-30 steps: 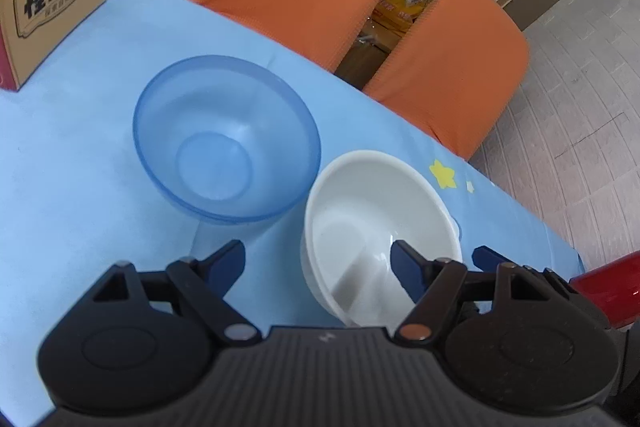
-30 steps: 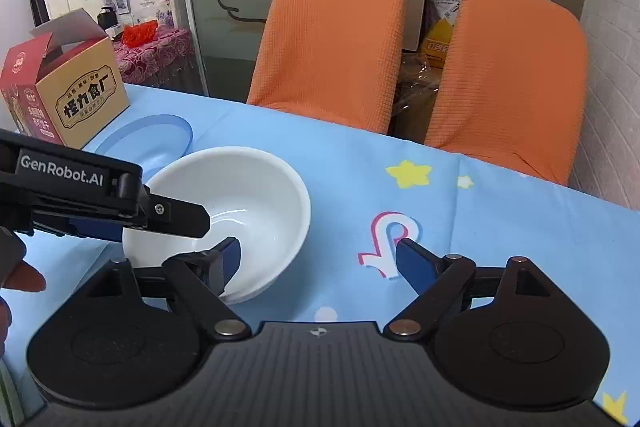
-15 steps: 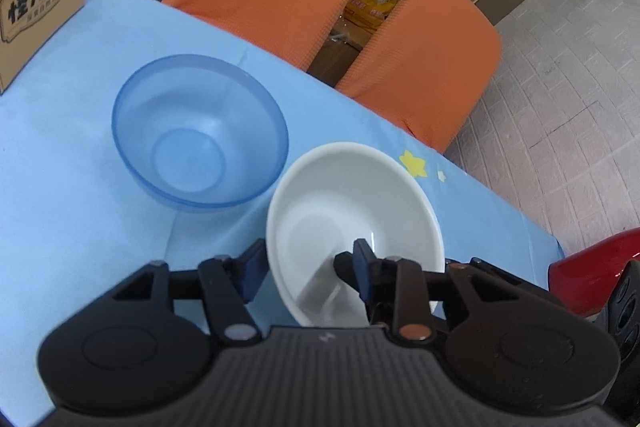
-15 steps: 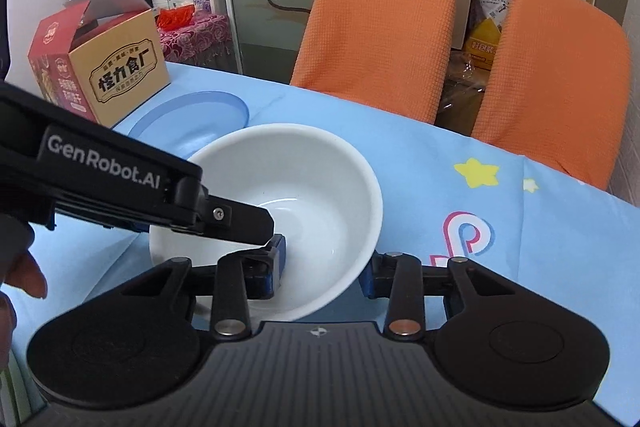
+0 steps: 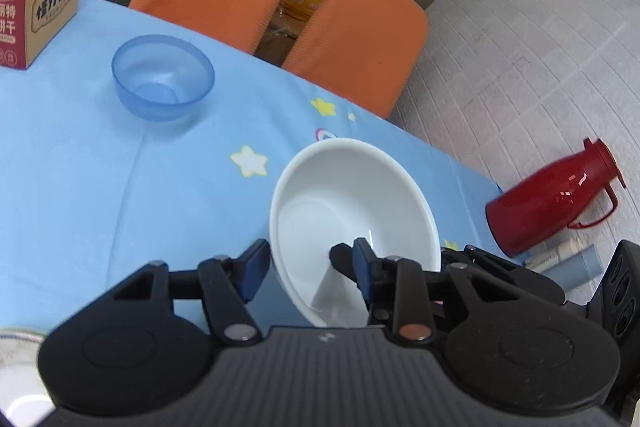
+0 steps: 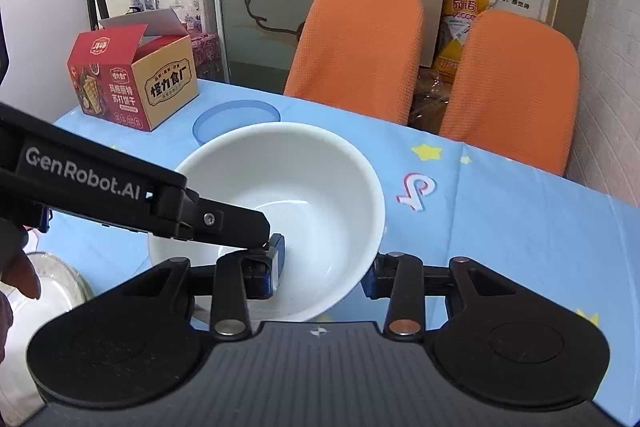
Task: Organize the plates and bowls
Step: 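Carry the white bowl with the left gripper into the steel bowl and release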
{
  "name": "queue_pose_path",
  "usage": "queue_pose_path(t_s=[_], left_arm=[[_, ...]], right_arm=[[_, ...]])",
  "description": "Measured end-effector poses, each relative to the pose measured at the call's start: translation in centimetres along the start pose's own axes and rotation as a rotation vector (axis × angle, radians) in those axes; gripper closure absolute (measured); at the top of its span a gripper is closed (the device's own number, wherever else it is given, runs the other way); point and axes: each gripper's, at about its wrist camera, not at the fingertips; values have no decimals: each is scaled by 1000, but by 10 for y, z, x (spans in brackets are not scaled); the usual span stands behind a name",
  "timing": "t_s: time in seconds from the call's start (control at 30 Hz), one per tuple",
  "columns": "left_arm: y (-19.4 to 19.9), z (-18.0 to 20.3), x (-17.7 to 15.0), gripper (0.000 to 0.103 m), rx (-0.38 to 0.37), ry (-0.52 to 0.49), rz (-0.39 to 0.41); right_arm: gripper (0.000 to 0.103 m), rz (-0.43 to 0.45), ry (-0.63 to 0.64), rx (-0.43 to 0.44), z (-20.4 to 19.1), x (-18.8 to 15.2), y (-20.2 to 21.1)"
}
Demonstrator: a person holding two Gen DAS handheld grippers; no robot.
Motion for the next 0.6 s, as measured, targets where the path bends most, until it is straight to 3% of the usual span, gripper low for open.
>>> queue_pose_path(t_s=[0.3, 0.6], left_arm=[[18, 21, -82, 72, -70, -85, -88], [34, 16, -122, 72, -81, -118, -112]], right_arm=[[34, -24, -58, -86, -11, -66, 56], [33, -3, -24, -127, -37, -97, 73]])
Point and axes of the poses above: each gripper's, at about its wrist camera, not at the fingertips, and y roughly against the way its jaws point, z to its right, x to its top, and after that the axes turned 3 degrees about y, right-handed
